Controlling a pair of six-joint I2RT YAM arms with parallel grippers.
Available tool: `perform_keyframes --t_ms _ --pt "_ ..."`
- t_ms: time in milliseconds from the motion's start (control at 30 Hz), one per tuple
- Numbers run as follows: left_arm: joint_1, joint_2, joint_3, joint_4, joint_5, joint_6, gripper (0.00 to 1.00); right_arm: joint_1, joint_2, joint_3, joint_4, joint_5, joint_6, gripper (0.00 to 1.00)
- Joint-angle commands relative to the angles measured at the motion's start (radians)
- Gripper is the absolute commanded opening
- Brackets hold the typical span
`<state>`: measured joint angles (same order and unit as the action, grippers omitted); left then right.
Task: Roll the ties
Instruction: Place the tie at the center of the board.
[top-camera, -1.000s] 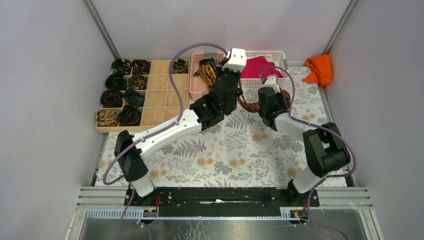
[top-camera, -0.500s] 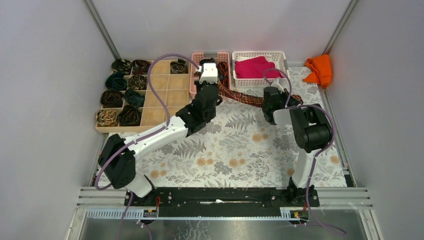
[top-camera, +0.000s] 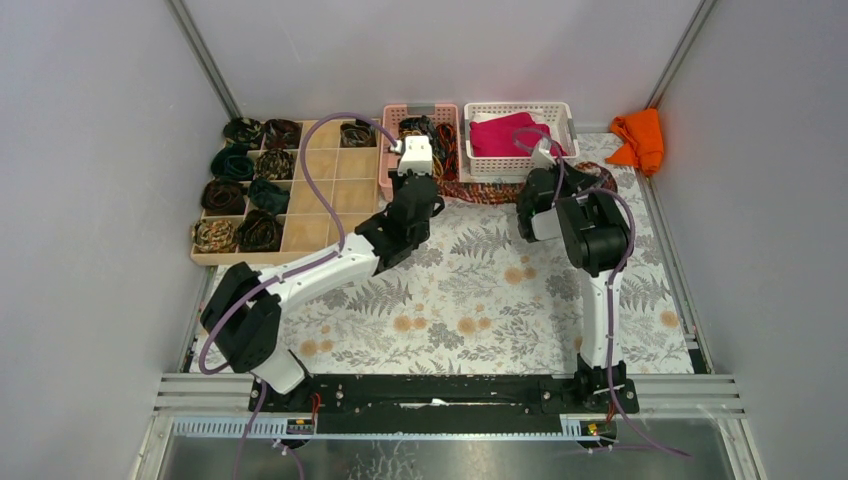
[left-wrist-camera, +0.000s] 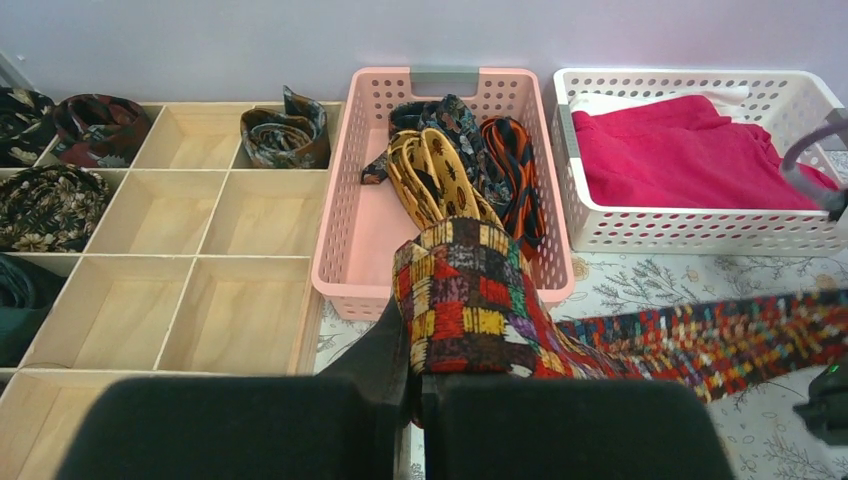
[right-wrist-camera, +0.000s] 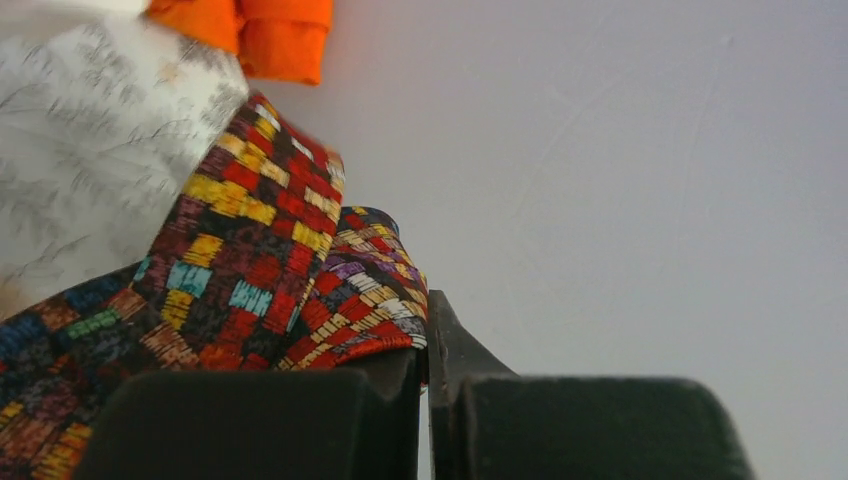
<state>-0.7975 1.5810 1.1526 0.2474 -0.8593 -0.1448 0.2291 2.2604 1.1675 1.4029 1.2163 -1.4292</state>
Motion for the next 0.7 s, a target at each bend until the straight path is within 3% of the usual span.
perform_keyframes --t_ms 0,33,67,133,167,333,433,600,667 --pt "0.025 -0.006 0.012 0.034 -0.046 -0.017 0.0 0.052 -0.032 -0.044 -0.279 0.032 0.289 0.0" --pt "0.034 -0.013 0.01 0.024 -0.048 -0.022 0.0 0.068 -0.064 -0.037 -0.499 0.001 0.468 0.0" --pt "0.045 -0.021 0.01 0.014 -0.049 -0.028 0.0 0.084 -0.096 -0.01 -0.873 -0.098 0.762 0.0" --pt "0.061 -0.038 0.004 -0.012 -0.046 -0.043 0.0 0.088 -0.138 0.08 -1.282 -0.298 1.103 0.0" --pt "0.068 -0.046 -0.003 -0.025 -0.044 -0.049 0.0 0.09 -0.147 0.103 -1.361 -0.363 1.176 0.0" --pt "0.083 -0.058 -0.049 -0.092 -0.029 -0.125 0.0 0.103 -0.131 0.165 -1.603 -0.639 1.321 0.0" --pt "0.083 -0.057 -0.065 -0.149 -0.015 -0.173 0.0 0.123 -0.109 0.184 -1.684 -0.712 1.356 0.04" --pt "0.083 -0.081 -0.116 -0.198 -0.021 -0.225 0.0 0.14 -0.136 0.193 -1.762 -0.817 1.408 0.36" --pt "0.083 -0.096 -0.14 -0.189 -0.016 -0.225 0.0 0.142 -0.157 0.205 -1.799 -0.886 1.422 0.54"
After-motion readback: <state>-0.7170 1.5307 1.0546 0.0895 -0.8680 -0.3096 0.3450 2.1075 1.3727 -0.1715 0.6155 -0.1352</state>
